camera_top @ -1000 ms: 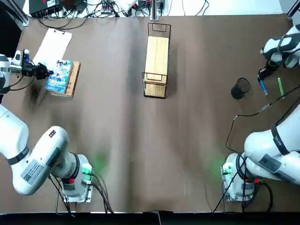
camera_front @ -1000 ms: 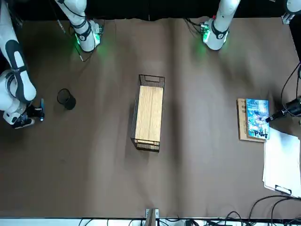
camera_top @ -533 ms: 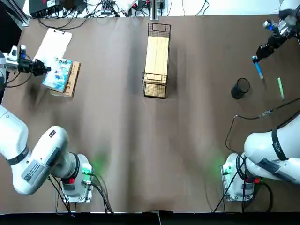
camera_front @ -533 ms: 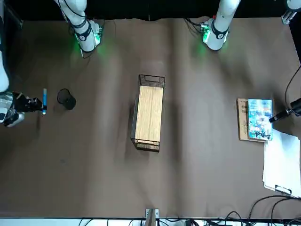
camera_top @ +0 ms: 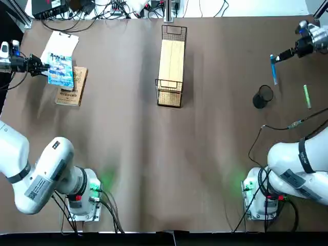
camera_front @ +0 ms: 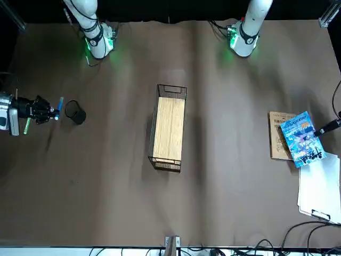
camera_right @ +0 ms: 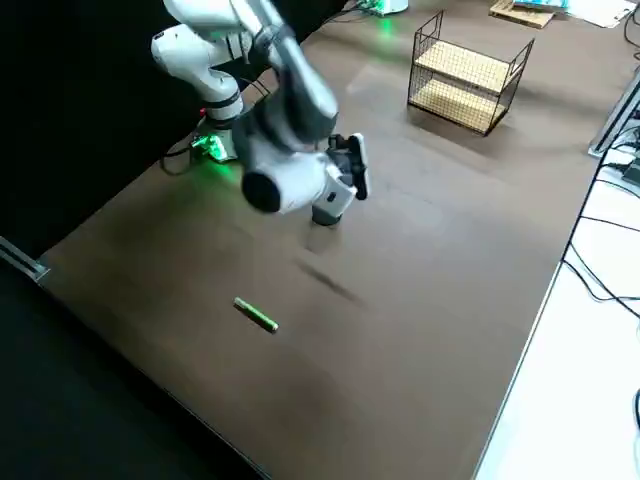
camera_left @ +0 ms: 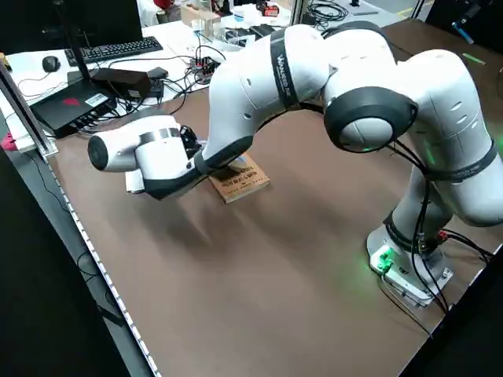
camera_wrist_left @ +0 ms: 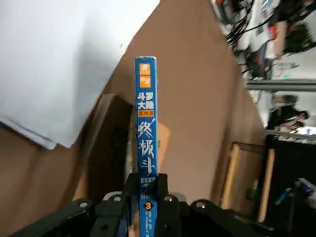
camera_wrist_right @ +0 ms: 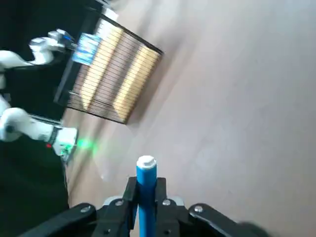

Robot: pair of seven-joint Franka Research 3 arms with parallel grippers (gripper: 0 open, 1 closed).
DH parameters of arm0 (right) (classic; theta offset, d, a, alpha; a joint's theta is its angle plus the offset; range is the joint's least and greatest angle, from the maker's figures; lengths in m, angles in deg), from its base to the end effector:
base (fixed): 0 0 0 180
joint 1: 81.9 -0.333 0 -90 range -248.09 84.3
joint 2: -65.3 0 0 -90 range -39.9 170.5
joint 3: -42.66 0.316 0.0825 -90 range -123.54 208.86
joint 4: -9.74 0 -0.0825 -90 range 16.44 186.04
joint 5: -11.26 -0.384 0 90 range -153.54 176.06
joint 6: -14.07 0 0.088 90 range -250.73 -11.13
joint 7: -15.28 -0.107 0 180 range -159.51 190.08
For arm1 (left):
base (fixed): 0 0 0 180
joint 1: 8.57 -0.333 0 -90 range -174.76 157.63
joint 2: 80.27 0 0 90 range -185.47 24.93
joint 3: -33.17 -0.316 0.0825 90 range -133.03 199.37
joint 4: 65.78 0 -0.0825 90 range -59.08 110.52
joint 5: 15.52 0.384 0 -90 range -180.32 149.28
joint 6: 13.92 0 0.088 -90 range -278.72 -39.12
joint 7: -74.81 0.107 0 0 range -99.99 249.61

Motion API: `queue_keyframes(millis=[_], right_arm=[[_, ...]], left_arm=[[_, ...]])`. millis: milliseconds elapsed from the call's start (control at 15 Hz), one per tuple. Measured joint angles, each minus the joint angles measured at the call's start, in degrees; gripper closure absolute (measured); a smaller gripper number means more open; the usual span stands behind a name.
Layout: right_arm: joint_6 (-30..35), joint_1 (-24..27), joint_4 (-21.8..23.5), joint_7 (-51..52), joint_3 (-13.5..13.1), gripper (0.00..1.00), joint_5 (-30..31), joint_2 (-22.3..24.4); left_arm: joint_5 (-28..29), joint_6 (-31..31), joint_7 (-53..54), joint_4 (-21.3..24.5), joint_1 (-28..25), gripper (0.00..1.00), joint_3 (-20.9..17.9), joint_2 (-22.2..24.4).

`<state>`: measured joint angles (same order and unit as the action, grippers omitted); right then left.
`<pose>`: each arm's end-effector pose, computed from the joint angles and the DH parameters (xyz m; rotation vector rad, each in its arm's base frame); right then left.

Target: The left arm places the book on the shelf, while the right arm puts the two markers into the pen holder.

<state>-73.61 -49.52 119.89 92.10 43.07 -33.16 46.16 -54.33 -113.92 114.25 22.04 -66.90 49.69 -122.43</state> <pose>0.5038 -0.2235 0.3113 -2.0650 -0.5360 -0.2465 0.5133 0.4197 0.2335 2.1545 0.4044 0.2035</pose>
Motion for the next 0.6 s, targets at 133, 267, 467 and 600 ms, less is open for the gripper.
queue_keyframes(millis=[133,267,467,600], right_arm=[[2.19,3.18,0.65,11.26,-0.13,0.82,-3.26,-3.8],[3.53,5.59,0.88,21.19,-0.2,0.82,-6.01,-9.02],[4.2,6.39,0.48,28.73,0.07,0.82,-8.46,-15.28],[4.39,6.36,0.11,28.76,0.35,0.81,-8.5,-15.35]], left_arm=[[-4.48,1.99,0.0,0.19,-0.81,0.8,0.06,-0.18],[-9.35,4.8,0.0,0.4,-0.93,0.8,0.11,-0.34],[-16.68,11.04,-0.09,0.79,-0.53,0.8,0.7,-0.83],[-17.5,13.92,-0.04,0.82,0.1,0.8,2.54,-1.24]])
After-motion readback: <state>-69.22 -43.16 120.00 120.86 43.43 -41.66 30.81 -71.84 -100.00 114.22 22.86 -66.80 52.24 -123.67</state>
